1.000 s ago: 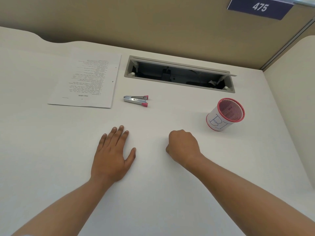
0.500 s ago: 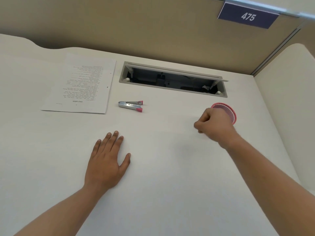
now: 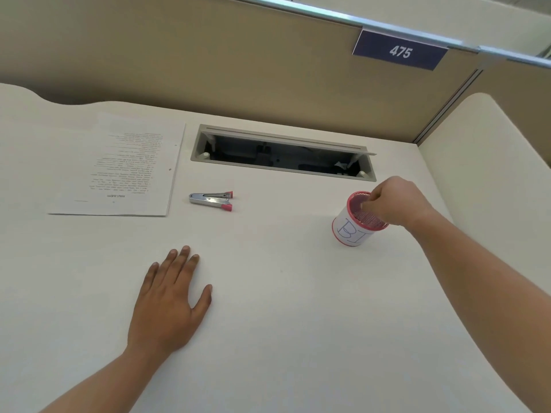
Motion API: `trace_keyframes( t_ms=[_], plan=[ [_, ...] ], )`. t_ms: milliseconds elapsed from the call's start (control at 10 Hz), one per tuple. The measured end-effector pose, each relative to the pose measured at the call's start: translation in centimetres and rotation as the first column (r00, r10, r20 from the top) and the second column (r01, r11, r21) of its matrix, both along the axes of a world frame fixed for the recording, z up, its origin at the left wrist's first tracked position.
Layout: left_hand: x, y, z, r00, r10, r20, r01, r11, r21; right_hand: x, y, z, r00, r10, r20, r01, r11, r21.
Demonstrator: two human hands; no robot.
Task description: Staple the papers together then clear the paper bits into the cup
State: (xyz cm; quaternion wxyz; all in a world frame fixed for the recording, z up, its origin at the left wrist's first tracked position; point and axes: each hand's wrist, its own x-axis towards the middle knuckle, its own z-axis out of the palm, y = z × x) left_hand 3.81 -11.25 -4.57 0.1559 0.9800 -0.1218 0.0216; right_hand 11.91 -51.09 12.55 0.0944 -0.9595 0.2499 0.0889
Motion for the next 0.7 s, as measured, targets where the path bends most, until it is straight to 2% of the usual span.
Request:
trace_keyframes(
  t_ms=[100,200,300,400,500,700],
  plan=[
    [0.0,0.0,-0.1,1.0,0.004,0.005,-0.004,1.0,0.001,-0.5,0.7,-0.1,0.989,0.034,0.146,-0.034,0.999,-0.005],
    [0.0,-0.1,-0.1,1.0,0.001,0.004,-0.001,1.0,-0.003,-1.8,2.4,-0.2,0.94,0.096,0.328,-0.112,0.993,0.03],
    [-0.1,-0.2,0.0,1.0,0.001,0.007,-0.001,1.0,-0.006,-3.8,5.6,-1.6,0.895,0.153,0.419,-0.21,0.973,0.095],
    [-0.2,-0.1,0.2,1.0,-0.005,0.008,0.005,1.0,-0.005,-6.4,9.7,-4.9,0.895,0.254,0.367,-0.331,0.929,0.163],
    [-0.3,0.0,0.5,1.0,-0.007,-0.006,0.007,1.0,-0.012,-9.2,14.1,-8.1,0.908,0.314,0.276,-0.378,0.9,0.219],
    [0.1,0.6,0.1,0.998,-0.062,-0.029,0.06,0.997,-0.056,-12.7,20.8,-10.0,0.883,0.425,0.201,-0.461,0.866,0.193]
  ],
)
